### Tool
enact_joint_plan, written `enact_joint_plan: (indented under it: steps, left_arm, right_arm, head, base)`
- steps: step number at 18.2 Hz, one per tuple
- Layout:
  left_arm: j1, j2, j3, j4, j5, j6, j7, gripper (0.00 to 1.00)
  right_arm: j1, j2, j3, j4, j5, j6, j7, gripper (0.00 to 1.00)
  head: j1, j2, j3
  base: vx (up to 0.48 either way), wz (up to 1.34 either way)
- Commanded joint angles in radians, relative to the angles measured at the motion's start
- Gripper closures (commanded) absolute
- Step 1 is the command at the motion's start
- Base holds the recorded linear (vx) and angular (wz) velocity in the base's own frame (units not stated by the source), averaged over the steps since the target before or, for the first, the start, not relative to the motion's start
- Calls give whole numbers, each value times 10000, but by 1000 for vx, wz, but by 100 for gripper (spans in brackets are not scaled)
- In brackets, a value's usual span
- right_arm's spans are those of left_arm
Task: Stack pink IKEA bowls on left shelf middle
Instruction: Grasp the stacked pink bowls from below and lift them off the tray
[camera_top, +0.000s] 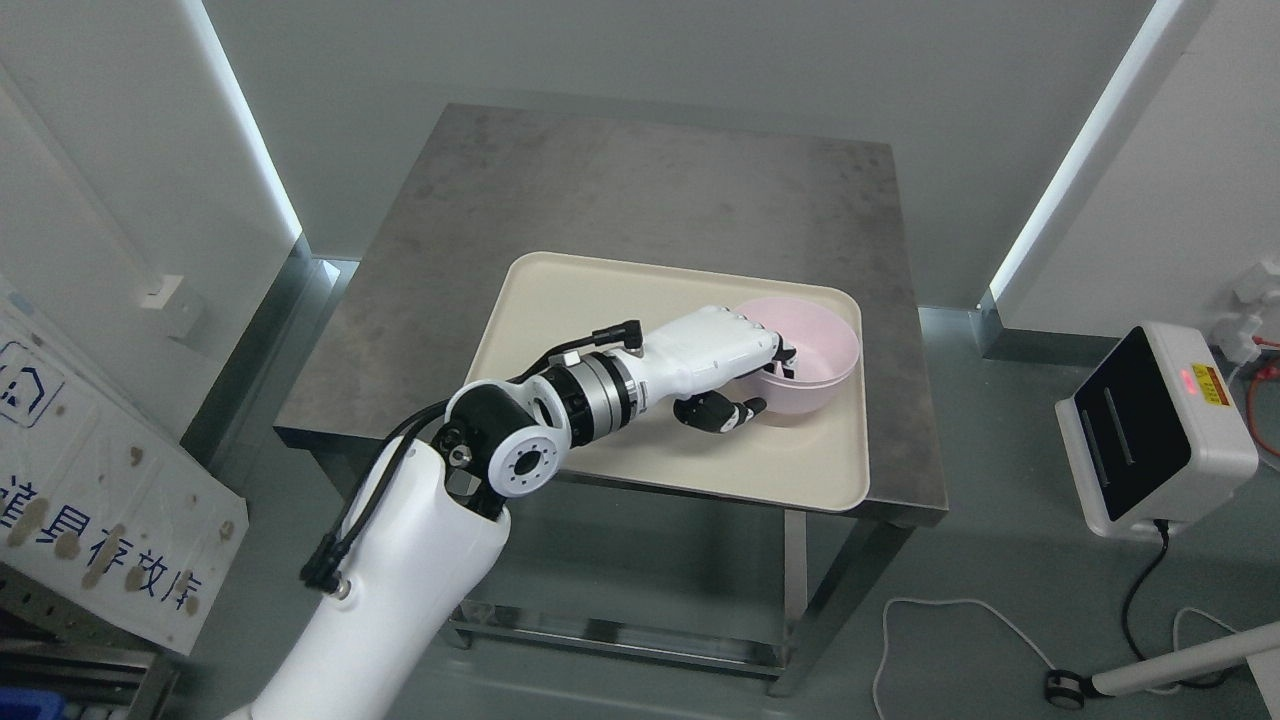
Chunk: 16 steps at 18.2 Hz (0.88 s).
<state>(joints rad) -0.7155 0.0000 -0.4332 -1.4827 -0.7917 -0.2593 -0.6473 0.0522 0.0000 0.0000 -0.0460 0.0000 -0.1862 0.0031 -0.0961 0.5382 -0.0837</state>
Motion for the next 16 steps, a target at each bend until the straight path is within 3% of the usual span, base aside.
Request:
enact_joint_plan:
  steps: [1, 7, 16]
  left_arm:
    - [-24, 175, 2104, -373, 1013, -1101, -46, 99]
    - [129, 175, 3426, -665, 1489, -2958, -659, 99]
    - [145, 175, 3304, -758, 1582, -3113, -691, 98]
  right_arm:
    - [0, -175, -92, 0, 77, 6, 0, 0]
    - [0, -175, -92, 0, 77, 6, 0, 0]
    - [0, -175, -92, 0, 77, 6, 0, 0]
  head:
    - [0, 0, 0]
    - [0, 0, 0]
    - [0, 0, 0]
  base:
    - [0, 0]
    - [0, 0]
    - [0, 0]
